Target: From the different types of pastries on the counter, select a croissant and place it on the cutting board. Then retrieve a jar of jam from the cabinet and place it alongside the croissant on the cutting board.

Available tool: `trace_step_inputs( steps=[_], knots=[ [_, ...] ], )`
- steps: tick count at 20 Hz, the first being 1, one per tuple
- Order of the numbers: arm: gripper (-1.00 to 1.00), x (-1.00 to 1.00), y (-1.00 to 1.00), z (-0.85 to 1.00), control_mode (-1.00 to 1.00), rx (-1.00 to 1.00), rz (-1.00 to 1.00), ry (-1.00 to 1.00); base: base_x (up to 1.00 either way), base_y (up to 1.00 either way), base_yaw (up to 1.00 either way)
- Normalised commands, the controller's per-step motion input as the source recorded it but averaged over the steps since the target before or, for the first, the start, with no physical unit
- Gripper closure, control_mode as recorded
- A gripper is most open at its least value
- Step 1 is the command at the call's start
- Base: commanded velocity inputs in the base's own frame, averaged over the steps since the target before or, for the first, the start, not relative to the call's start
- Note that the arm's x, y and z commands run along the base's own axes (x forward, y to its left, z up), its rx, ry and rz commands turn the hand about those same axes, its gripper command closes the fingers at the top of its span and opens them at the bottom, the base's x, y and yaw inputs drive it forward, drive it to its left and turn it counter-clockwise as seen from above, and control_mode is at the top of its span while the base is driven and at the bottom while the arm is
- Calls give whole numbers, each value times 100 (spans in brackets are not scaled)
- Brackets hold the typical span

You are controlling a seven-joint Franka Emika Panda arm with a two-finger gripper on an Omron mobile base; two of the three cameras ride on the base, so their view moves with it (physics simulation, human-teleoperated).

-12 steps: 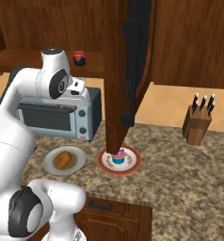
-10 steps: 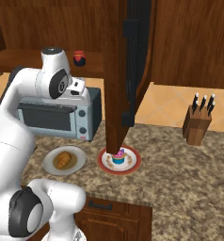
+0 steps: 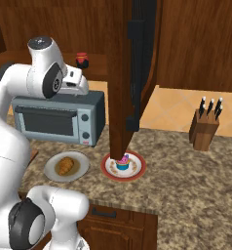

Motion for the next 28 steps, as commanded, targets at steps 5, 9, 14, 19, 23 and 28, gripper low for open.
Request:
trace_step_inputs(
  steps=[5,9,14,19,23,28],
  knots=[
    [-100,7,8,53,-100,-1,3,-11,0,0,0],
    [-100,50,18,100,-100,0,1,-30,0,0,0],
    [-100,70,7,13,-100,0,4,-3,0,0,0],
    [-100,47,-2,-1,-100,0,4,2,0,0,0],
    [-100,65,-41,6,-100,2,2,2,0,0,0],
    [-100,4,0,-7,-100,2,0,0,0,0,0]
  ],
)
